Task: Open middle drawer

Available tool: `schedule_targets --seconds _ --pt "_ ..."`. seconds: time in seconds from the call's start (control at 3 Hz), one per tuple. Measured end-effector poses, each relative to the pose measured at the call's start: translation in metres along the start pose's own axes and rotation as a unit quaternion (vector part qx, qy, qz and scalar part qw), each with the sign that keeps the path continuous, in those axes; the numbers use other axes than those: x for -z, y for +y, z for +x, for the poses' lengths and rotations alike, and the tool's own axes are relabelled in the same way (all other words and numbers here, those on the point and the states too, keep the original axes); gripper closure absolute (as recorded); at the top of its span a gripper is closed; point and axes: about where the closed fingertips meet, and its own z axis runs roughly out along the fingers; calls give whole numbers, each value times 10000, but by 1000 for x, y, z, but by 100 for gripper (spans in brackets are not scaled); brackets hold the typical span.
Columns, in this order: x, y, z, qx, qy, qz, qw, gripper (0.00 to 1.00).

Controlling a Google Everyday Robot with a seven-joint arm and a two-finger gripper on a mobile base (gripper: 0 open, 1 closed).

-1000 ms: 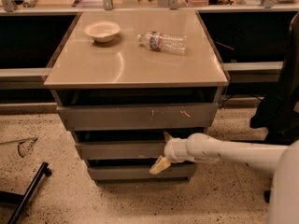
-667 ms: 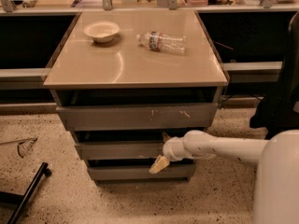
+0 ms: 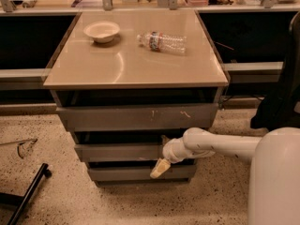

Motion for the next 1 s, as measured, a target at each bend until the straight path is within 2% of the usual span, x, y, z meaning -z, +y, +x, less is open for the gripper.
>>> schedule_targets --seconds 0.33,1.0 --pt "-3 9 5 -66 62 -160 9998 0" --pt "4 14 4 -136 80 -221 9996 0"
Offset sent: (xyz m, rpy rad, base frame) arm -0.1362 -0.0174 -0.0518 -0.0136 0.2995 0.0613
